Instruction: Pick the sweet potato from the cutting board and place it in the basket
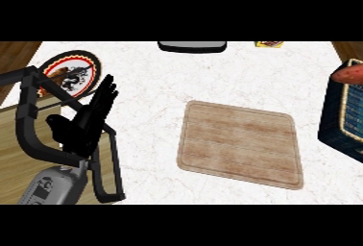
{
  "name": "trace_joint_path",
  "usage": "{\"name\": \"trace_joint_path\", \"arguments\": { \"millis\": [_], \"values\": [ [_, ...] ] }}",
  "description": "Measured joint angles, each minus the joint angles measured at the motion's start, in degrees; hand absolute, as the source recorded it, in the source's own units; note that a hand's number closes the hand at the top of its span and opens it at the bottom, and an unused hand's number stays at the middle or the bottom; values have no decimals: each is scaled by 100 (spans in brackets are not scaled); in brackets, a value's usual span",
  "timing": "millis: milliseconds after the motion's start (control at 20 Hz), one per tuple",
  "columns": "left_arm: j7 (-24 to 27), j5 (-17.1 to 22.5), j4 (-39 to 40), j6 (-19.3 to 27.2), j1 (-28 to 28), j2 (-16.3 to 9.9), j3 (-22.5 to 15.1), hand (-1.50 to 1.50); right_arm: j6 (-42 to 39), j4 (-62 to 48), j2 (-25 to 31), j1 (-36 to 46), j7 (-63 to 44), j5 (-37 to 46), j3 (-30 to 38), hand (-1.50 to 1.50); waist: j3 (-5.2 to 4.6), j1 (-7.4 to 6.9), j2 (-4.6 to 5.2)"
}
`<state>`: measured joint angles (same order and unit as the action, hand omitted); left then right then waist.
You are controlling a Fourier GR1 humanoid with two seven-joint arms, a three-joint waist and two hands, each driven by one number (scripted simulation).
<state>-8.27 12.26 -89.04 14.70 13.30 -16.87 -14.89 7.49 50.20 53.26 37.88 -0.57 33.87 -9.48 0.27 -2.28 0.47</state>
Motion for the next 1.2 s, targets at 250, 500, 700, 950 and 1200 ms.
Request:
{"name": "trace_joint_path", "arguments": {
  "millis": [250,500,700,950,1200],
  "values": [
    [-39,-39,-23,46,-33,-19,6,0,-86,-507,-153,215,225,136,-14,150,-1,41,-10],
    [17,-14,-7,16,-54,-11,27,0,70,-1056,-247,408,531,302,37,150,15,54,-18],
    [7,47,-26,-51,-44,-22,34,0,178,-1460,-305,590,631,495,27,150,7,38,-4],
    [-38,2,-27,44,-40,-1,31,0,368,-1904,-400,687,800,730,-17,150,11,45,-6],
    [-55,64,-40,-37,-34,-29,31,0,482,-2299,-494,803,923,900,-33,150,6,36,1]
  ]
}}
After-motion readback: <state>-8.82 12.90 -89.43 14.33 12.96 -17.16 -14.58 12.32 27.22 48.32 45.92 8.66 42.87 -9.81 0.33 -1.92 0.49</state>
